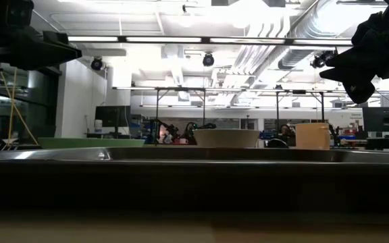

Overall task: Set up tray
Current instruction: Put the yellow mug on the brown tray

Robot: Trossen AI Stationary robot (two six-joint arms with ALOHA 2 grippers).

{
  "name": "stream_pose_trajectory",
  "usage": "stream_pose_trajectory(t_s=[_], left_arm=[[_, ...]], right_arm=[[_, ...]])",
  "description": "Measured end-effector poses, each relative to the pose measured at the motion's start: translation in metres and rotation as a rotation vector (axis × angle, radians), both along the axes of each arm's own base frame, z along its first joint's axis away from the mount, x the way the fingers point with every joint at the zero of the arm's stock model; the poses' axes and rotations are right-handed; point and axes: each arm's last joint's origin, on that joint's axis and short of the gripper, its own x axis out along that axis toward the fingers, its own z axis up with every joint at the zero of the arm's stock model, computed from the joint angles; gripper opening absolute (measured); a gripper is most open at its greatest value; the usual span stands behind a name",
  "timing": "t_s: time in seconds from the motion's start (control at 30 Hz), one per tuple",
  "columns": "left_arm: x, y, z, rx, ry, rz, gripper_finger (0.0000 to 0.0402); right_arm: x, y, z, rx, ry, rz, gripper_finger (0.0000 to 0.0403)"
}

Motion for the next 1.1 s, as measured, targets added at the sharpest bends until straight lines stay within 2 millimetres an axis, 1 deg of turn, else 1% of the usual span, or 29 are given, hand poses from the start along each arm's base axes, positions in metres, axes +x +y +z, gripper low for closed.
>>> stream_pose_trajectory(t_s=[0.23, 0.5, 0.6, 0.83, 1.1], left_arm=[[0.0, 0.0, 0.0, 0.0, 0.0, 0.0, 0.0097], [0.0, 0.0, 0.0, 0.0, 0.0, 0.0, 0.0097], [0.0, 0.0, 0.0, 0.0, 0.0, 0.001, 0.0097], [0.0, 0.0, 0.0, 0.0, 0.0, 0.001, 0.0097], [0.0, 0.0, 0.0, 0.0, 0.0, 0.0, 0.0097]], right_arm=[[0.0, -0.001, 0.0, -0.006, -0.001, -0.044, 0.0098], [0.0, -0.002, 0.0, -0.007, -0.002, -0.052, 0.0098], [0.0, -0.003, 0.002, -0.018, -0.023, -0.096, 0.0098], [-0.001, -0.006, 0.015, -0.153, -0.116, -0.206, 0.0098], [-0.002, -0.008, 0.016, -0.195, -0.114, -0.292, 0.0099]])
